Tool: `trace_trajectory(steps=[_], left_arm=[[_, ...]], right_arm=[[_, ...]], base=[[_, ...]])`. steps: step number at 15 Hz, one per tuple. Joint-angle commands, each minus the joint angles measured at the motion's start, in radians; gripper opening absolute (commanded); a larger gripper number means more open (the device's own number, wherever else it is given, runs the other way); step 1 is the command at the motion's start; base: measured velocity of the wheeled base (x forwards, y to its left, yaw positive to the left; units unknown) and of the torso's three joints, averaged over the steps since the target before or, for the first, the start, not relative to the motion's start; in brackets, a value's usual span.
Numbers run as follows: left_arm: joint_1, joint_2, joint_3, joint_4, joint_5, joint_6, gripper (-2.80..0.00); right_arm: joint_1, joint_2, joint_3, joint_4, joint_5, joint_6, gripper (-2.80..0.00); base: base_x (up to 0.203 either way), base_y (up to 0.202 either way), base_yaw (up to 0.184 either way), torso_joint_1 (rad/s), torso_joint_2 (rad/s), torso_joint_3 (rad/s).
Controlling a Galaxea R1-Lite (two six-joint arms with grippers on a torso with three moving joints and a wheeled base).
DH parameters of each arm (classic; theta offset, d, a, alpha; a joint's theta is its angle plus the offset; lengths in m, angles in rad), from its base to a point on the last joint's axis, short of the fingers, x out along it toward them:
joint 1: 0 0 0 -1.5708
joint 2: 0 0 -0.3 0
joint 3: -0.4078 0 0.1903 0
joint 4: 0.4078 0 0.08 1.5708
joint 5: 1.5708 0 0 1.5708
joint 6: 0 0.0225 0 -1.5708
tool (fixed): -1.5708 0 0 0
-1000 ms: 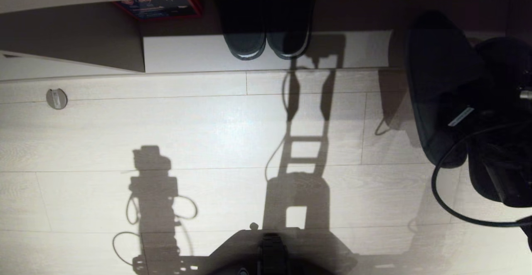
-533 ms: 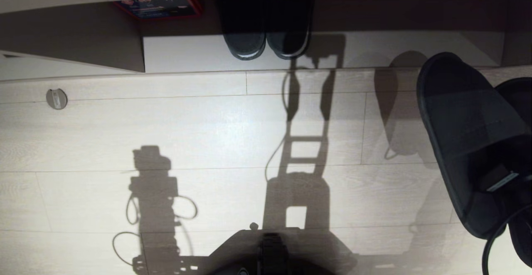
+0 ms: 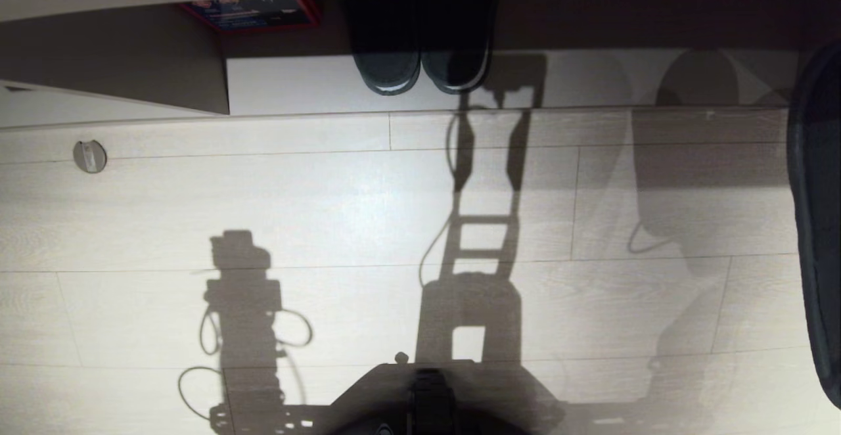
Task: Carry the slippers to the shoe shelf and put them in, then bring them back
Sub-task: Place the slippers on the floor
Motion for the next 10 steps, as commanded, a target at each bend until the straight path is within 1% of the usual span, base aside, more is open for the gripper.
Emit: trace_trajectory(steps=[1,3,6,8,10], left_arm=[[0.000,0.000,0.000,-0.001,0.001,-0.001,-2.80],[0.000,0.000,0.000,-0.001,0.001,-0.001,-2.80],[0.000,0.000,0.000,-0.001,0.001,-0.001,-2.80],[0.000,0.000,0.000,-0.001,0.001,-0.001,-2.80],[0.000,0.000,0.000,-0.001,0.001,-0.001,-2.80]], right_arm=[[0.009,-0.092,0.040,-0.010,-0.021,-0.005,-2.80],[0.019,-0.175,0.040,-0.008,-0.074,-0.033,-2.80],[0.022,-0.356,0.040,0.002,-0.116,-0.123,-2.80],[0.020,-0.504,0.040,0.059,-0.130,-0.156,-2.80],[0.012,-0.642,0.040,0.150,-0.161,-0.173,-2.80]], base=[[0.000,0.000,0.000,0.000,0.00,0.000],[0.000,0.000,0.000,0.000,0.00,0.000],[0.000,0.000,0.000,0.000,0.00,0.000],[0.000,0.000,0.000,0.000,0.00,0.000],[0.000,0.000,0.000,0.000,0.00,0.000]])
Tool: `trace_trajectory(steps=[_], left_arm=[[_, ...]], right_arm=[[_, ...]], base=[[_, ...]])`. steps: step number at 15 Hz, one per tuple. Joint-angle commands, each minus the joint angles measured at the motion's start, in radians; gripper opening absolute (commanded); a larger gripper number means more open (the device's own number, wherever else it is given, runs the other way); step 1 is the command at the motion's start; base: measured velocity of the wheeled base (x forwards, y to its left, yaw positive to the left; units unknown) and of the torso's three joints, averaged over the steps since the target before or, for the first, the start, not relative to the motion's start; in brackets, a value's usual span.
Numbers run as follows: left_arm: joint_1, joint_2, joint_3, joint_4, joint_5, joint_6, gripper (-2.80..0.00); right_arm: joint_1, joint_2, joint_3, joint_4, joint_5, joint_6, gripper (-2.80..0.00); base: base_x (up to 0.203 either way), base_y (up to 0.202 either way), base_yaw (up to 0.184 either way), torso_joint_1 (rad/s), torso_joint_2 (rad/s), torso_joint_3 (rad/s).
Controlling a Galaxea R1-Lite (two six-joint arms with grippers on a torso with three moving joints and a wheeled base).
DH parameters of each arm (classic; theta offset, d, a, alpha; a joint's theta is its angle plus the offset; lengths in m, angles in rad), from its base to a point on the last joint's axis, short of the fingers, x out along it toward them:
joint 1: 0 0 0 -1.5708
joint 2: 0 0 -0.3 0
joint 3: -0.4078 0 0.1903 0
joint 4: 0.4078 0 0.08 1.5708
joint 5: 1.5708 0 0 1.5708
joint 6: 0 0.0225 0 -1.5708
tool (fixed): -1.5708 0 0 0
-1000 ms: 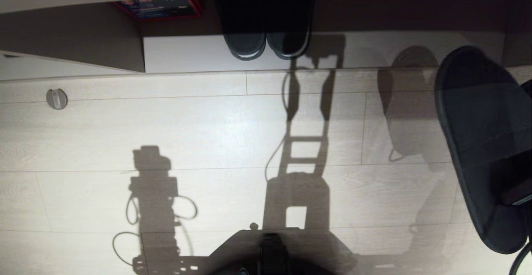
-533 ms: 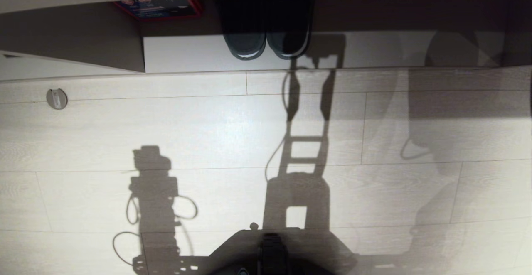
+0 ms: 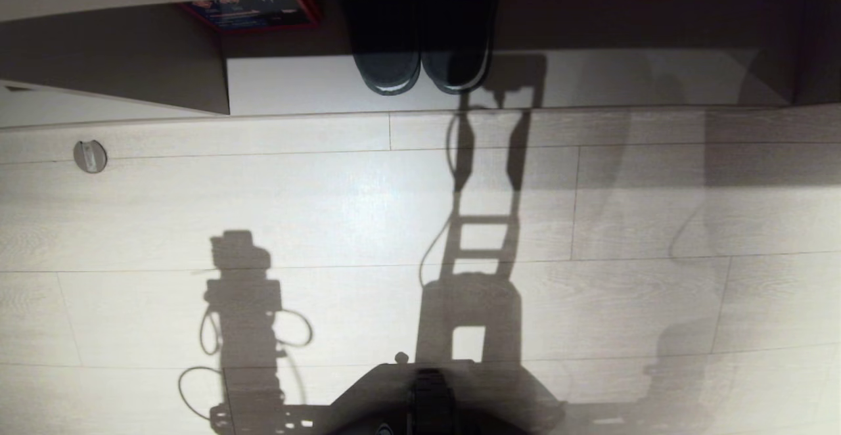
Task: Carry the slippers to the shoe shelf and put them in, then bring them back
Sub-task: Place the slippers on the floor
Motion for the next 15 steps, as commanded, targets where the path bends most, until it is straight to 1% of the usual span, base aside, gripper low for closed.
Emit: trace_trajectory(steps=[1,2,3,4,5,6,8,9,11,12,13,15], left_arm=[[0.000,0.000,0.000,-0.001,0.000,-0.001,-2.80],[0.000,0.000,0.000,-0.001,0.000,-0.001,-2.80],[0.000,0.000,0.000,-0.001,0.000,-0.001,-2.80],[0.000,0.000,0.000,-0.001,0.000,-0.001,-2.80],[0.000,0.000,0.000,-0.001,0.002,-0.001,-2.80],[0.000,0.000,0.000,-0.001,0.000,-0.001,-2.80],[0.000,0.000,0.000,-0.001,0.000,-0.001,-2.80],[0.000,0.000,0.000,-0.001,0.001,-0.001,-2.80],[0.000,0.000,0.000,-0.001,0.000,-0.001,-2.80],[0.000,0.000,0.000,-0.001,0.000,-0.001,-2.80],[0.000,0.000,0.000,-0.001,0.000,-0.001,-2.80],[0.000,0.000,0.000,-0.001,0.000,-0.001,-2.80]], right_arm=[[-0.010,-0.164,0.040,0.037,-0.019,-0.007,-2.80],[-0.049,-0.221,0.040,0.071,-0.022,-0.012,-2.80],[-0.121,-0.281,0.040,0.107,-0.019,-0.017,-2.80],[-0.164,-0.329,0.040,0.139,-0.007,-0.020,-2.80],[-0.186,-0.385,0.040,0.182,0.009,-0.021,-2.80],[-0.210,-0.440,0.040,0.253,0.024,-0.020,-2.80],[-0.247,-0.510,0.040,0.472,0.086,0.009,-2.80],[-0.264,-0.510,0.040,0.563,0.134,0.041,-2.80],[-0.288,-0.510,0.040,0.785,0.272,0.116,-2.80],[-0.297,-0.510,0.040,0.859,0.339,0.168,-2.80],[-0.309,-0.510,0.040,0.907,0.404,0.210,-2.80],[-0.323,-0.510,0.040,0.998,0.512,0.231,-2.80]], base=[[0.000,0.000,0.000,0.000,0.00,0.000],[0.000,0.000,0.000,0.000,0.00,0.000],[0.000,0.000,0.000,0.000,0.00,0.000],[0.000,0.000,0.000,0.000,0.00,0.000],[0.000,0.000,0.000,0.000,0.00,0.000],[0.000,0.000,0.000,0.000,0.00,0.000],[0.000,0.000,0.000,0.000,0.00,0.000],[0.000,0.000,0.000,0.000,0.00,0.000],[0.000,0.000,0.000,0.000,0.00,0.000],[0.000,0.000,0.000,0.000,0.00,0.000],[0.000,0.000,0.000,0.000,0.00,0.000],[0.000,0.000,0.000,0.000,0.00,0.000]])
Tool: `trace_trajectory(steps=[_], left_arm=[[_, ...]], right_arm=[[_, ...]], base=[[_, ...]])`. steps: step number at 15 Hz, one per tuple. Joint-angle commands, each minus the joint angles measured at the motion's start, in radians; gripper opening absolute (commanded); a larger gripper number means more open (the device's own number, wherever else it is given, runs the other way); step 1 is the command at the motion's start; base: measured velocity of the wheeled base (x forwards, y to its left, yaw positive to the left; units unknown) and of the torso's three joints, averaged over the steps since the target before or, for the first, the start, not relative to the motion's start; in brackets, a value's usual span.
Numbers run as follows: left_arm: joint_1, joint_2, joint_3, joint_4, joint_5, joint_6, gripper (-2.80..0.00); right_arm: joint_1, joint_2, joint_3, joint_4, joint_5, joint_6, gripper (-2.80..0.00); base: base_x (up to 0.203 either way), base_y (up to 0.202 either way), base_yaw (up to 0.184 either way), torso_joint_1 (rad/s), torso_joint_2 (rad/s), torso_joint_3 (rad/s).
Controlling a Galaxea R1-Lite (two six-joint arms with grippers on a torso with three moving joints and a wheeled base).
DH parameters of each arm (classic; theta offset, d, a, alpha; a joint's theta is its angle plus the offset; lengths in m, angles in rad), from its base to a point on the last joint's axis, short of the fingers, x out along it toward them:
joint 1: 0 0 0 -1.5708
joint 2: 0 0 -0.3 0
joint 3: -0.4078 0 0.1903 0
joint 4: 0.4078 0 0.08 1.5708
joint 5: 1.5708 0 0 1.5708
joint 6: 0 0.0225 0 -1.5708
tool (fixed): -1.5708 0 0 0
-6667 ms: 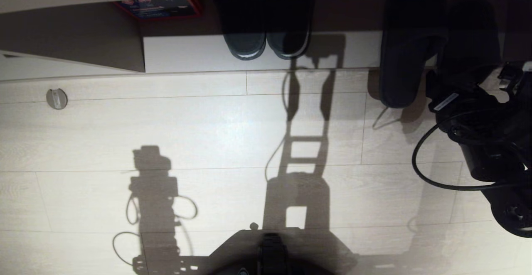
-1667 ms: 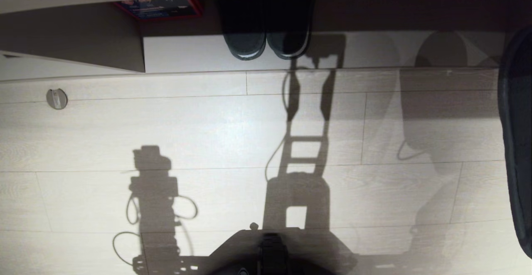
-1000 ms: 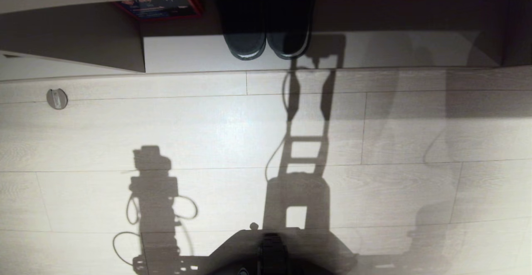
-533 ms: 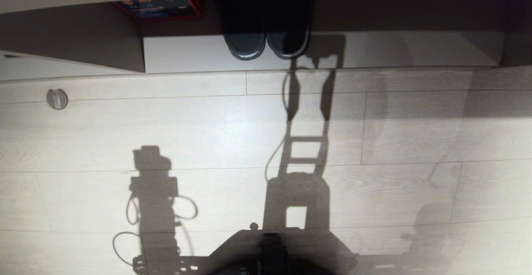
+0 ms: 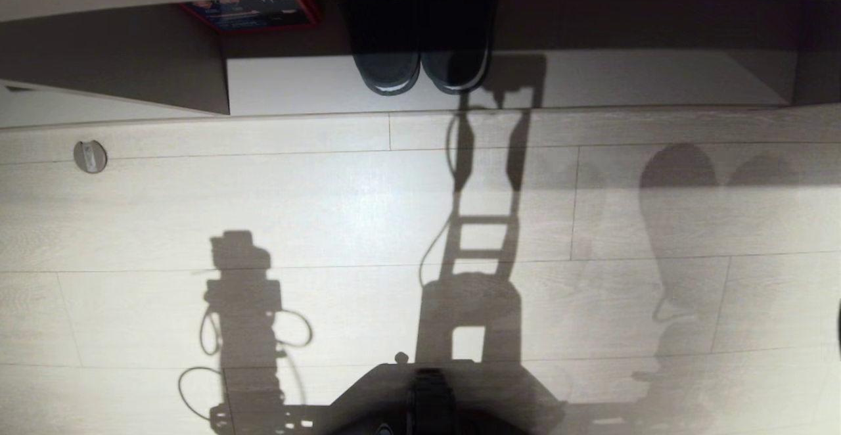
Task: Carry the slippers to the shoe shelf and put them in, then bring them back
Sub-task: Place the slippers on the floor
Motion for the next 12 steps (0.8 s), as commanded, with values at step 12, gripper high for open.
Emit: trace_trajectory(steps=[12], left_arm=[[0.000,0.000,0.000,0.000,0.001,0.000,-2.80]], right_arm=[[-0.044,-0.039,0.040,0.383,0.242,0.000,-2.80]], base=[[0.000,0.000,0.000,0.000,0.00,0.000]])
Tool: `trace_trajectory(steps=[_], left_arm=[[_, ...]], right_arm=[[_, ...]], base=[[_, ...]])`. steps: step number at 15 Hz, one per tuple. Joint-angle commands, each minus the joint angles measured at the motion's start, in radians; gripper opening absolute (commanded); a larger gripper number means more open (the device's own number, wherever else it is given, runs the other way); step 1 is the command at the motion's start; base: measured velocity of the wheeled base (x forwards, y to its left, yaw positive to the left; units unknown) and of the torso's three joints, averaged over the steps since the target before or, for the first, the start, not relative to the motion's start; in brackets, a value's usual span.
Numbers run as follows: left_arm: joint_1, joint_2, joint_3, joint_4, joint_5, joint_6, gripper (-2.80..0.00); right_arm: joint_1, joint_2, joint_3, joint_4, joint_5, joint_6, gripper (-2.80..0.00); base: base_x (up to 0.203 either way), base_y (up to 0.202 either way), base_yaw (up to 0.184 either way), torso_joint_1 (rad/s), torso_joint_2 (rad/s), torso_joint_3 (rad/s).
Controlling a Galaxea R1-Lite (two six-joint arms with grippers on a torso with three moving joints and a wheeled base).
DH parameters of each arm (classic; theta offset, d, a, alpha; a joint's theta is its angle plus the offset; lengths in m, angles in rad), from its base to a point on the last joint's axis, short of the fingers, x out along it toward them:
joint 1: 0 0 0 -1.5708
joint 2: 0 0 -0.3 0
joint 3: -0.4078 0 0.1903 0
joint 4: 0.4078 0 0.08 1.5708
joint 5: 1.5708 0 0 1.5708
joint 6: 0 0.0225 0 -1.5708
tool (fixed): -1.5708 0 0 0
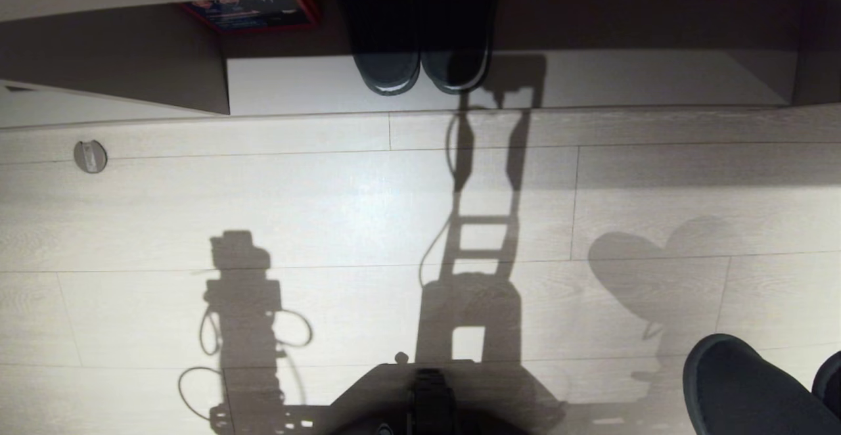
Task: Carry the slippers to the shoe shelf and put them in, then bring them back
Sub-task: Place the slippers on the floor
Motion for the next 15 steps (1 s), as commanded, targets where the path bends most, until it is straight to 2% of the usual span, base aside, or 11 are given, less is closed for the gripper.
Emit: trace_trajectory(steps=[1,15], left_arm=[[0.000,0.000,0.000,0.000,0.001,0.000,-2.80],[0.000,0.000,0.000,0.000,0.001,0.000,-2.80]], right_arm=[[0.000,-0.036,0.040,0.001,0.000,-0.001,-2.80],[0.000,-0.036,0.040,-0.010,-0.006,0.024,-2.80]], base=[[0.000,0.000,0.000,0.000,0.00,0.000],[0.000,0.000,0.000,0.000,0.00,0.000]])
